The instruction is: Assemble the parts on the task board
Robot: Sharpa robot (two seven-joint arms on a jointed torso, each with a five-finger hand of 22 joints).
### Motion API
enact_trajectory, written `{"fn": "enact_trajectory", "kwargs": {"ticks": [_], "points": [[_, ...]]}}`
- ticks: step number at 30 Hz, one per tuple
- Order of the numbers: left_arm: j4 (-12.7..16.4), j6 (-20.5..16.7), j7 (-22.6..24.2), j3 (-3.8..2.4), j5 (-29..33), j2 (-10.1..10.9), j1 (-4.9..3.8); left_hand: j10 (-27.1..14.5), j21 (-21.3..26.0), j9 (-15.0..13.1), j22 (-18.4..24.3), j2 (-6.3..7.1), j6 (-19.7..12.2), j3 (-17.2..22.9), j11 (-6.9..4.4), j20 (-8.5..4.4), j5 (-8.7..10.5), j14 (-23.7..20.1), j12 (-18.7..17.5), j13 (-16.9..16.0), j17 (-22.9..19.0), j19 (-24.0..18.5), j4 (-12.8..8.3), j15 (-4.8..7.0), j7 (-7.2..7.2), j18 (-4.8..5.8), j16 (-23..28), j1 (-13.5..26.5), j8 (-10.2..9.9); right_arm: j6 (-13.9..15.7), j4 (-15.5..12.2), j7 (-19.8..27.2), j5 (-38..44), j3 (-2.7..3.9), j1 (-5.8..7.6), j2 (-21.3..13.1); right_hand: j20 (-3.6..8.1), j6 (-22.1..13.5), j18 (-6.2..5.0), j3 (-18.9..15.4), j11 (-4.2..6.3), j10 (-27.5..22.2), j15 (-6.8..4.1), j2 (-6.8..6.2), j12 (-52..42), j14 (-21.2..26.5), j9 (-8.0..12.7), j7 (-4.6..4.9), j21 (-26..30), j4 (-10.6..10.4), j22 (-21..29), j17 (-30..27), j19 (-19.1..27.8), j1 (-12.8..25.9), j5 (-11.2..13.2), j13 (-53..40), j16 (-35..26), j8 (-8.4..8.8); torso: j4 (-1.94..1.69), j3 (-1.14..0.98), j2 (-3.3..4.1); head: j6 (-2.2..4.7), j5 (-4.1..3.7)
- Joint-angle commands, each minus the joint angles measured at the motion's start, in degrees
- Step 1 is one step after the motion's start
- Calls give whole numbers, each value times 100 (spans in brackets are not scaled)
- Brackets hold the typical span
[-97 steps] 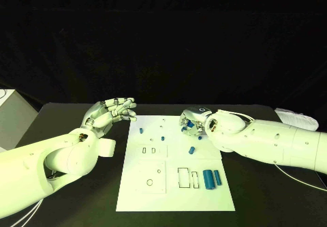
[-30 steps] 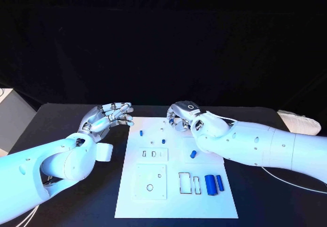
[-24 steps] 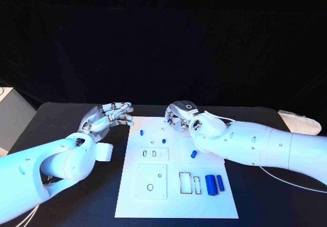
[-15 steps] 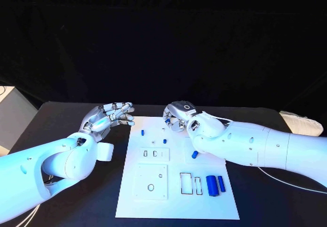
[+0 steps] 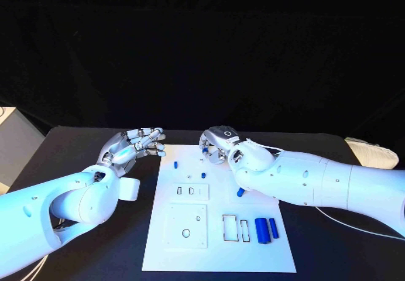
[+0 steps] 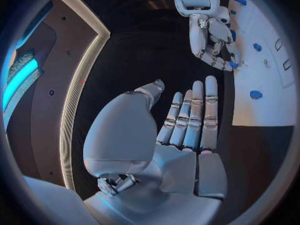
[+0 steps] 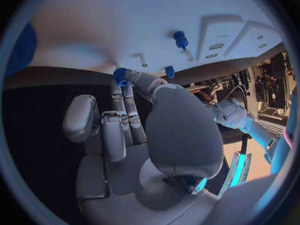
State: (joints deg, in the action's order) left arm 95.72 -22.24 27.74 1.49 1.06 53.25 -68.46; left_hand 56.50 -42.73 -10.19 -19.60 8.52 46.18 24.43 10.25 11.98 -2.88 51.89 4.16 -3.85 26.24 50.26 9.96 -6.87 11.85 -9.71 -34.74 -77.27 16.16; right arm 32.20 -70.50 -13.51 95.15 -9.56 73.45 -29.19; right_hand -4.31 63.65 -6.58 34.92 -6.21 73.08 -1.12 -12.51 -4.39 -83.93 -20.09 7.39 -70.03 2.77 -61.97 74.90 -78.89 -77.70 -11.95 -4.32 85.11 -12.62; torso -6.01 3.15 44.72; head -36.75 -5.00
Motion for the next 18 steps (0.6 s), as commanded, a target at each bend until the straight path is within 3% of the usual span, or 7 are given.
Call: {"fn": "enact_trajectory", "kwargs": {"ticks": [1, 13, 18], "points": [[9, 44, 28, -6, 21, -19, -11, -44, -28, 7, -10, 9, -33, 9, 13, 6, -13, -51, -30, 5, 9, -32, -28, -2, 167, -62, -29, 54, -32, 8, 30, 11, 137, -2, -12, 20, 13, -1, 113, 2, 336, 358, -46, 134, -51, -398, -13, -11, -25, 26, 2, 399, -19, -97, -5, -354, 28, -18, 5, 1, 15, -4, 2], [6, 41, 28, -6, 22, -29, -11, -44, -28, 7, -10, 9, -33, 9, 13, 6, -13, -51, -30, 5, 9, -32, -28, -2, 167, -62, -29, 54, -32, -5, 129, 27, 152, -2, -29, 86, 9, -22, 111, -1, 329, 341, -40, 142, -29, -400, -32, -6, -22, 23, 4, 407, -10, -76, 22, -368, 34, -9, -15, 8, 9, -15, 6], [3, 42, 25, -6, 29, -27, -11, -44, -28, 7, -10, 9, -33, 9, 13, 6, -13, -51, -30, 5, 9, -32, -28, -2, 167, -62, -29, 54, -32, -22, 160, 14, 152, -2, -30, 82, 8, -26, 109, -3, 328, 336, -39, 144, -23, -398, -37, -4, -12, 22, 18, 396, -2, -71, 31, -371, 30, -7, 0, 9, 13, -46, 29]]}}
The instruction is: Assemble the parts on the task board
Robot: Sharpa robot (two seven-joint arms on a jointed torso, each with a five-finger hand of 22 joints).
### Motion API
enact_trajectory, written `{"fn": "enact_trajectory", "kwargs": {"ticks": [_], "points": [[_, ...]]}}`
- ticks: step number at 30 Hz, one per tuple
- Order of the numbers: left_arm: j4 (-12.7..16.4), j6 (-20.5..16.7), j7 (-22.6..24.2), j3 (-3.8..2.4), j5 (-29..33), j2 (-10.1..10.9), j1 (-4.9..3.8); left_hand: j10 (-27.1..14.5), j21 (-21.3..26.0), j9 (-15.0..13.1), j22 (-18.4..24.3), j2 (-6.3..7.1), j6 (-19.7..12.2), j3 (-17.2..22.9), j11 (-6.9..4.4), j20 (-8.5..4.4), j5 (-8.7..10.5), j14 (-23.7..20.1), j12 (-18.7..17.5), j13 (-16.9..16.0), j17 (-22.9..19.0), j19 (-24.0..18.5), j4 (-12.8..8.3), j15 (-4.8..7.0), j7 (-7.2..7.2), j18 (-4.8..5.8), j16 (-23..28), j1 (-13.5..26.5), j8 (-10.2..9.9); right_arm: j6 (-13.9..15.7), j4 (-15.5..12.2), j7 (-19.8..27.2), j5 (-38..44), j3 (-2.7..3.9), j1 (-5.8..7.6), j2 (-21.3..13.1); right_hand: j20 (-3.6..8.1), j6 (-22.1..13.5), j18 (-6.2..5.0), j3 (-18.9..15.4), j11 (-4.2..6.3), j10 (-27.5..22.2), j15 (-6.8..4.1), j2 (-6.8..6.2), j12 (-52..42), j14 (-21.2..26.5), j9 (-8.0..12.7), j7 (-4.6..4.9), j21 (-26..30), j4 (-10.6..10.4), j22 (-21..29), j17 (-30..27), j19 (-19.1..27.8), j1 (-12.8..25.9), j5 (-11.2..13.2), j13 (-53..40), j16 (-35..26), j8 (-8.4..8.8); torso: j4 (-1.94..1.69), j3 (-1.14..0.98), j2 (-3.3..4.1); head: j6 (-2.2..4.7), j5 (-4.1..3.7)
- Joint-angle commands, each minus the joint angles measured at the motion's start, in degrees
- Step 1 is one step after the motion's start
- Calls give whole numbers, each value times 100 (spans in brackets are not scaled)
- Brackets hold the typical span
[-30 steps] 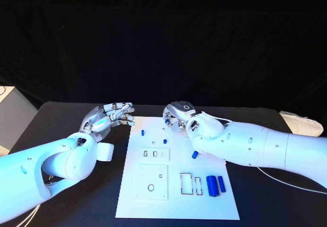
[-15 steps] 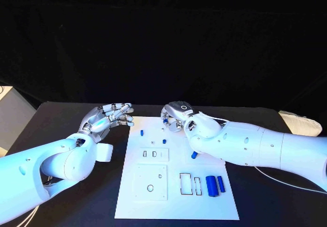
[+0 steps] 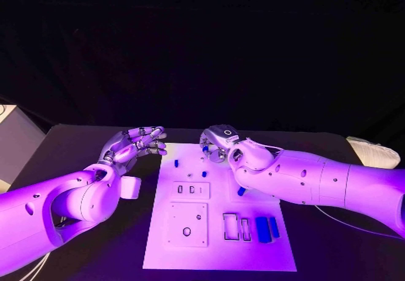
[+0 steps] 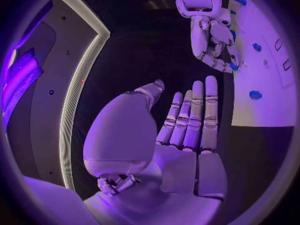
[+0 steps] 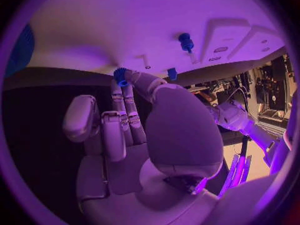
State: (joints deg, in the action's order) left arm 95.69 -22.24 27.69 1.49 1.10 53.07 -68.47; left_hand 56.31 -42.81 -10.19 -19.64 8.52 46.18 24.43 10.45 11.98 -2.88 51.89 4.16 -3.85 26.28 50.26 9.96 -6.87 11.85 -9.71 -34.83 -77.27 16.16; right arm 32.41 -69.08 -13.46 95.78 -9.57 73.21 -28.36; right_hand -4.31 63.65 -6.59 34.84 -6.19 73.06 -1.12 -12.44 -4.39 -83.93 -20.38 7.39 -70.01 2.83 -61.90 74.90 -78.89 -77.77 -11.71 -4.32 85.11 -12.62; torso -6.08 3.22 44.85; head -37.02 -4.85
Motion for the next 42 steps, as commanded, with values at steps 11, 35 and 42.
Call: {"fn": "enact_trajectory", "kwargs": {"ticks": [11, 35, 42], "points": [[-31, 48, 27, -5, 33, -10, -9, -31, -30, 8, -11, 8, -37, 9, -6, 8, -13, -60, -29, 5, 9, -41, -29, -4, 168, -62, -31, 56, -34, -102, 56, -84, 156, -2, -5, -19, 4, -47, 103, 3, 318, 318, -34, 136, -2, -391, -21, 0, 9, 15, 38, 367, 18, -49, 20, -380, 19, 3, 13, 4, 9, -15, 9], [-97, 29, 9, -5, 44, -22, -9, -33, -35, 9, -13, 9, -38, 8, -5, 9, -13, -65, -29, 5, 11, -46, -30, -4, 168, -62, -37, 59, -35, -177, 91, -178, 238, -2, 1, -29, -132, -428, 65, 63, 139, -190, 118, -29, 91, -362, -110, 155, 181, -114, 195, 277, 158, 214, 130, -245, -10, 251, -9, 16, 9, -60, -37], [-110, 29, -3, -5, 53, -24, -9, -44, -46, 11, -19, 13, -46, 2, 0, 12, -13, -76, -30, 6, 15, -58, -28, -7, 177, -63, -50, 69, -40, -104, 90, -205, 231, -2, 2, -38, -150, -458, 61, 59, 124, -234, 133, -59, 89, -363, -121, 167, 199, -152, 207, 286, 165, 263, 151, -223, -4, 273, -17, 19, 9, -72, -54]]}}
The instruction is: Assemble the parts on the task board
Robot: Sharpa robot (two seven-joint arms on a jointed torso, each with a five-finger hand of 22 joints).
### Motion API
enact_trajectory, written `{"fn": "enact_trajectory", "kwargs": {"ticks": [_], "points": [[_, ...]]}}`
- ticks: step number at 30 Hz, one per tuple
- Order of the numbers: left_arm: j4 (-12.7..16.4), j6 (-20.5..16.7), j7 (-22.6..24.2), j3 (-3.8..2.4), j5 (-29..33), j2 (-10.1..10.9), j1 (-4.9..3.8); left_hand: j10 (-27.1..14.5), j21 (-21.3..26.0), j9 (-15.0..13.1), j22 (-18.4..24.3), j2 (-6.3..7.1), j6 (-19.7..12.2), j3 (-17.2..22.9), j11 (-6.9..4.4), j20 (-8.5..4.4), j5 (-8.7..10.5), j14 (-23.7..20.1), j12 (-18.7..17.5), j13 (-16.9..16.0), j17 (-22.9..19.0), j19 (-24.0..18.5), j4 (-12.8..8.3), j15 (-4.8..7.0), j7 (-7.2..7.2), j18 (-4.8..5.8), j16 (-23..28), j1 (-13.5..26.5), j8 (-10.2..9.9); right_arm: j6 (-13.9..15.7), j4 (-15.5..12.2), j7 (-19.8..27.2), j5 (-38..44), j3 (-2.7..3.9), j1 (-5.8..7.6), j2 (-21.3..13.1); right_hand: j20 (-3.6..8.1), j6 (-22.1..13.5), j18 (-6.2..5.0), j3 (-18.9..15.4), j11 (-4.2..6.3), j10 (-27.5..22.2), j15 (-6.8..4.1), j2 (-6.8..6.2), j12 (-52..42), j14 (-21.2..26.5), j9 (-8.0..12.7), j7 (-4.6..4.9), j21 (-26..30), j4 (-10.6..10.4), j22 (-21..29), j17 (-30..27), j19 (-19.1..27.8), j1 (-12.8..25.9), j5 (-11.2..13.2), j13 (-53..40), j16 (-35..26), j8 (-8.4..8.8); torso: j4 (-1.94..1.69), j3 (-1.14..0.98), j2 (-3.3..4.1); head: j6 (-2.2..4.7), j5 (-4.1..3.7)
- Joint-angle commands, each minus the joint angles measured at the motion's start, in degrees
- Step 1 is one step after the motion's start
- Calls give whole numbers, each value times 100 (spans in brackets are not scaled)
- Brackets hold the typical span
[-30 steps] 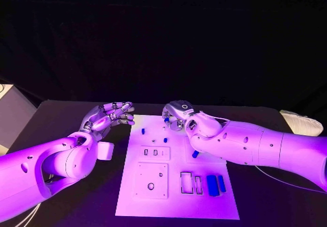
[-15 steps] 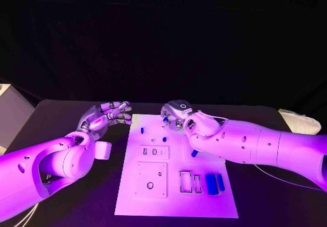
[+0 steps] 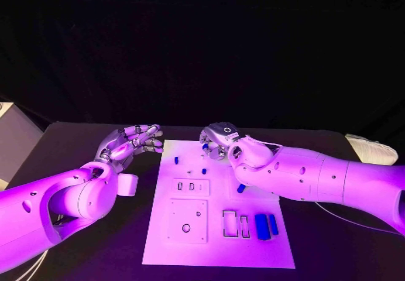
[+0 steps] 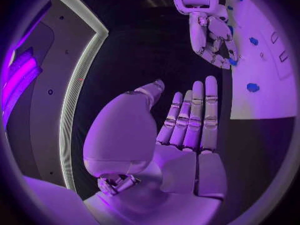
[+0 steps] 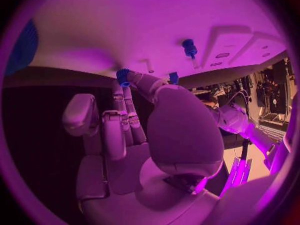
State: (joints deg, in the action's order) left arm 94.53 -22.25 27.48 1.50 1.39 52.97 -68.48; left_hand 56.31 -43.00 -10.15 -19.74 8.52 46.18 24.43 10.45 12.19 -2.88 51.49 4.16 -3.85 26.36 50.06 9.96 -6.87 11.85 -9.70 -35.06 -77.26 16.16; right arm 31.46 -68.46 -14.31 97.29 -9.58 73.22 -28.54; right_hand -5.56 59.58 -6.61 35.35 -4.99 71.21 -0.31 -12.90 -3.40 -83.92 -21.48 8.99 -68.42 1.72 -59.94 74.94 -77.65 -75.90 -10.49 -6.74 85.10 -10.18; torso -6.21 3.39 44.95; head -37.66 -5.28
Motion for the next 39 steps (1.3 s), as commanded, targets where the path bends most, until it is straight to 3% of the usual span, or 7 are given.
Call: {"fn": "enact_trajectory", "kwargs": {"ticks": [1, 5, 11, 26, 31, 35, 39], "points": [[5, 30, 16, -6, 24, -14, -8, -45, -27, 6, -8, 13, -46, 2, 0, -9, -13, -36, -30, 6, 7, -37, -28, -8, 176, -63, -28, 69, -40, 4, 29, -121, 77, -1, 1, -20, -33, -77, 62, 7, -7, -81, 61, -30, -7, -361, -14, 17, 45, -62, 13, 273, 42, 102, 39, 34, -7, 46, -4, 4, -4, -6, -13], [4, 36, 9, -6, 25, -16, -8, -51, -30, 7, -10, 13, -50, 1, 2, -8, -13, -40, -32, 7, 8, -41, -28, -9, 179, -63, -31, 71, -42, 36, 29, -100, 40, -1, 2, -24, -83, -215, 34, -17, -71, -287, 115, -140, -2, -342, -20, 76, 181, -154, 158, 211, 106, 199, 215, 127, -30, 143, -11, 11, -6, -12, -13], [-1, 35, -4, -6, 26, -13, -9, -61, -35, 9, -12, 12, -57, 0, 5, -6, -13, -47, -34, 8, 9, -48, -28, -12, 183, -63, -36, 73, -47, 33, 38, -30, -51, -1, 5, -30, -162, -436, -54, -220, -167, -621, 196, -261, -11, -265, 24, 170, 600, -270, 625, -71, 298, 263, 176, 283, -158, 320, -8, 12, -5, -17, -5], [0, 38, -21, -6, 26, 2, -9, -71, -41, 10, -15, 13, -64, -2, 9, -4, -13, -54, -36, 9, 10, -54, -28, -14, 186, -63, -42, 77, -51, 76, -33, 55, -219, -1, 8, -113, -211, -530, -106, -763, -226, -853, 244, -167, -23, -239, 106, 229, 918, -379, 926, -200, 353, 91, 223, 304, -213, 473, -8, 9, 0, -26, -14], [-12, 60, -14, -5, 26, 14, -8, -71, -41, 10, -15, 13, -64, -2, 9, -4, -13, -54, -36, 9, 10, -54, -28, -14, 186, -63, -42, 77, -51, 188, -443, 130, -404, 21, 9, -436, -210, -527, -118, -898, -217, -840, 240, -143, -37, -231, 124, 215, 991, -413, 992, -235, 363, 47, 219, 297, -227, 495, 2, 4, -5, -14, -40], [-29, 96, 1, -5, 26, 18, -8, -75, -44, 11, -17, 15, -67, -4, 10, -2, -13, -58, -36, 9, 11, -57, -28, -16, 187, -63, -45, 78, -52, 216, -828, 286, -786, 81, 35, -802, -195, -577, -122, -972, -188, -811, 218, -124, -42, -238, 148, 177, 1020, -421, 1011, -217, 357, -22, 210, 293, -218, 539, 32, 5, -4, 34, -50], [-58, 156, 15, -5, 24, 17, -8, -76, -45, 11, -17, 15, -68, -4, 10, -2, -13, -60, -36, 9, 12, -60, -30, -17, 183, -63, -47, 77, -53, 164, -1232, 499, -1537, 138, 140, -1271, -143, -543, -111, -969, -101, -379, 152, -98, -207, -267, 161, 120, 987, -472, 944, -138, 299, -82, 197, 207, -174, 544, 78, -14, -14, 61, -36]]}}
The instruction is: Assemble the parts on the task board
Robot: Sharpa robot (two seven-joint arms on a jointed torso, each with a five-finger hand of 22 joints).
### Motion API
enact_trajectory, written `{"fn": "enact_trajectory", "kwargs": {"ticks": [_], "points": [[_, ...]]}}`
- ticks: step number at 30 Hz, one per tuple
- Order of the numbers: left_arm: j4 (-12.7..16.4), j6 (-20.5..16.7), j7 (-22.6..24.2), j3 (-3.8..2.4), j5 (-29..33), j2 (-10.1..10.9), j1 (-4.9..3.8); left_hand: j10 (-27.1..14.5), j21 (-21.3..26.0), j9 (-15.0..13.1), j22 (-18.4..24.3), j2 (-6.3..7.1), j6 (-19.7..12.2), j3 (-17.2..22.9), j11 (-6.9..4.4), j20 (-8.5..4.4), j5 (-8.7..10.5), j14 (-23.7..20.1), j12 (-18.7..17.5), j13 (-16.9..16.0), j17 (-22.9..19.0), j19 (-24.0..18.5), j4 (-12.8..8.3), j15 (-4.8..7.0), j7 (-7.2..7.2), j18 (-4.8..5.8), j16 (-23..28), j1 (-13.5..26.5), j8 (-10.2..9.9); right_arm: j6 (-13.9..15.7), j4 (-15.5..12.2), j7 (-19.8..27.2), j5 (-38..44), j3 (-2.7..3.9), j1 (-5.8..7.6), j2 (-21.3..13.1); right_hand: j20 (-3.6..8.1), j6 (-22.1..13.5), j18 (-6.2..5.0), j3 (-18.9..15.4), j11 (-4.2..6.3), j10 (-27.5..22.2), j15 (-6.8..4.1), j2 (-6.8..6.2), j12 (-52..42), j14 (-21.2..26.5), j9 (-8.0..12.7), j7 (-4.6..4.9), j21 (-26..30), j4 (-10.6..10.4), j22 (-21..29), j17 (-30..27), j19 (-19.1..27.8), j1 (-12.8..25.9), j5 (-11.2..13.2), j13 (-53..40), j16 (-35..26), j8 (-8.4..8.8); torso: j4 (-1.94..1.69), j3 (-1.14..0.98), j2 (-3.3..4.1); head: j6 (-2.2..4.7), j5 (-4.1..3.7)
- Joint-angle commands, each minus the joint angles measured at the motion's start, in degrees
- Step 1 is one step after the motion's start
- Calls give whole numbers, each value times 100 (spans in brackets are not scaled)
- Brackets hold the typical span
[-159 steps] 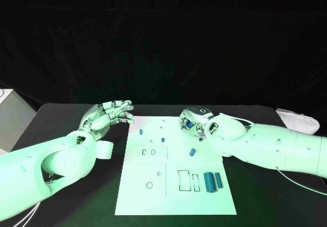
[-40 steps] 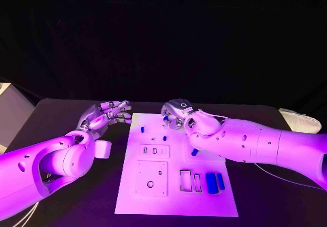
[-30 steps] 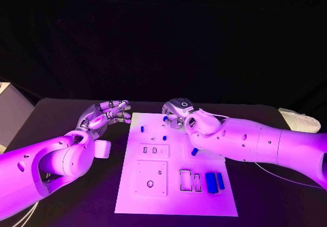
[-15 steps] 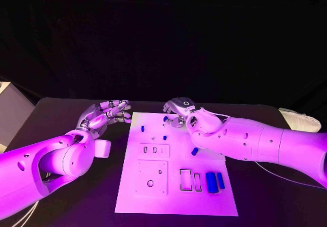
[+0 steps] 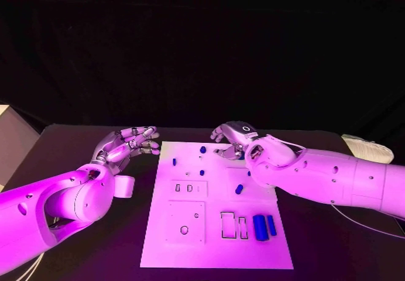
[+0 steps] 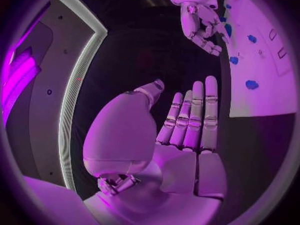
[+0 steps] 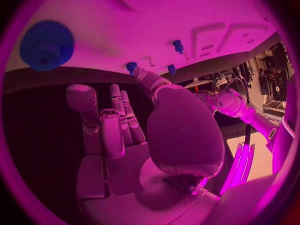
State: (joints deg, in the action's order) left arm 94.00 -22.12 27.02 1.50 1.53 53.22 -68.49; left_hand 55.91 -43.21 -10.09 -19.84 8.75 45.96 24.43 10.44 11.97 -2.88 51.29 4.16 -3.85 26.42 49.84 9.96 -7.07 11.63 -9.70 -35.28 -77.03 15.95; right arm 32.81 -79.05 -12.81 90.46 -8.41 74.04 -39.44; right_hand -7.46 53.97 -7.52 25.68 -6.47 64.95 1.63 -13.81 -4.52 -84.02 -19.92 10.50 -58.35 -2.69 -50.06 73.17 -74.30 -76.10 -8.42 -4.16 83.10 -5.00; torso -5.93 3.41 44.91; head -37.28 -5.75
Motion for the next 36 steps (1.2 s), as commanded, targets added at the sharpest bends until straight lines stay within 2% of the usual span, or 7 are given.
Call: {"fn": "enact_trajectory", "kwargs": {"ticks": [1, 6, 7, 9, 12, 20, 36], "points": [[-12, 157, 63, -5, 9, -9, -8, -34, -27, 4, -9, -7, -45, -4, 8, 21, -13, -42, -33, 8, 6, -41, -33, 4, 198, -64, -29, 52, -31, -33, -266, 424, -1130, 32, 96, -315, 92, 39, -23, 46, 135, 601, -106, -13, -256, -264, 2, -89, -23, -27, -57, 63, -48, -114, -95, -149, 40, 16, 57, -19, -14, 29, 14], [-23, 185, 88, -5, -23, -3, -7, 86, -65, 4, -27, -18, -55, 16, -57, 13, -14, -41, 35, -14, 21, -77, -70, 41, 84, -77, -87, 16, -33, -394, -482, 596, -1886, 55, 224, -741, 312, 149, -16, -67, 389, 1534, -330, -141, -1382, -274, -41, -256, 32, 52, -39, 83, -66, -182, -268, -990, 47, -89, 112, -45, -39, 52, 35], [-22, 193, 93, -5, -40, -1, -7, 132, -85, 9, -35, -22, -75, 25, -73, 2, -13, -37, 51, -15, 25, -92, -82, 57, 26, -79, -114, 9, -44, -495, -496, 610, -1994, 58, 245, -823, 382, 74, 35, -212, 388, 523, -332, -14, -3610, -293, -66, -268, 99, -6, -68, 103, -141, -182, -305, -3353, 53, -160, 125, -53, -42, 54, 35], [-19, 212, 93, -5, -61, 1, -6, 204, -109, 9, -46, -29, -71, 36, -95, -9, -14, -28, 76, -18, 30, -109, -88, 72, -4, -79, -146, 13, -45, -663, -479, 604, -2126, 61, 271, -935, 304, 80, 56, -283, 355, 1442, -297, -27, -6476, -355, -80, -256, -94, -50, -329, 367, -274, -148, -325, -6268, 185, -235, 139, -66, -43, 62, 38], [-20, 248, 80, -4, -85, -4, -5, 338, -150, 2, -62, -28, -23, 46, -131, -28, -13, -7, 122, -27, 38, -127, -90, 100, 23, -80, -199, 33, -28, -901, -329, 517, -2186, 63, 295, -1021, 231, -105, 153, -491, 242, 2056, -243, -12, -8012, -467, -97, -179, -559, -199, -916, 983, -505, -45, -380, -7954, 451, -344, 144, -87, -45, 61, 25], [-37, 298, 59, -3, -113, -26, -2, 386, -253, 2, -108, -16, 10, 65, -141, -55, -14, 86, 112, -16, 68, -90, -103, 127, 37, -82, -321, 45, -26, -1081, 6, 218, -1914, 57, 236, -931, 173, -386, 274, -905, 180, 2505, -144, 78, -8548, -583, -115, -96, -1181, -389, -1671, 1610, -756, -76, -376, -8584, 669, -495, 127, -119, -47, 39, -17], [-48, 311, 44, -3, -120, -26, -1, 354, -343, 5, -149, -10, 23, 79, -138, -71, -13, 146, 72, -1, 90, -59, -113, 138, 41, -81, -413, 54, -32, -1117, 239, -275, -1604, 50, 86, -619, 142, -487, 336, -1227, 155, 2505, -116, 146, -8548, -598, -120, -74, -1476, -585, -2028, 1683, -868, -111, -391, -8584, 690, -594, 131, -94, -47, -32, 5]]}}
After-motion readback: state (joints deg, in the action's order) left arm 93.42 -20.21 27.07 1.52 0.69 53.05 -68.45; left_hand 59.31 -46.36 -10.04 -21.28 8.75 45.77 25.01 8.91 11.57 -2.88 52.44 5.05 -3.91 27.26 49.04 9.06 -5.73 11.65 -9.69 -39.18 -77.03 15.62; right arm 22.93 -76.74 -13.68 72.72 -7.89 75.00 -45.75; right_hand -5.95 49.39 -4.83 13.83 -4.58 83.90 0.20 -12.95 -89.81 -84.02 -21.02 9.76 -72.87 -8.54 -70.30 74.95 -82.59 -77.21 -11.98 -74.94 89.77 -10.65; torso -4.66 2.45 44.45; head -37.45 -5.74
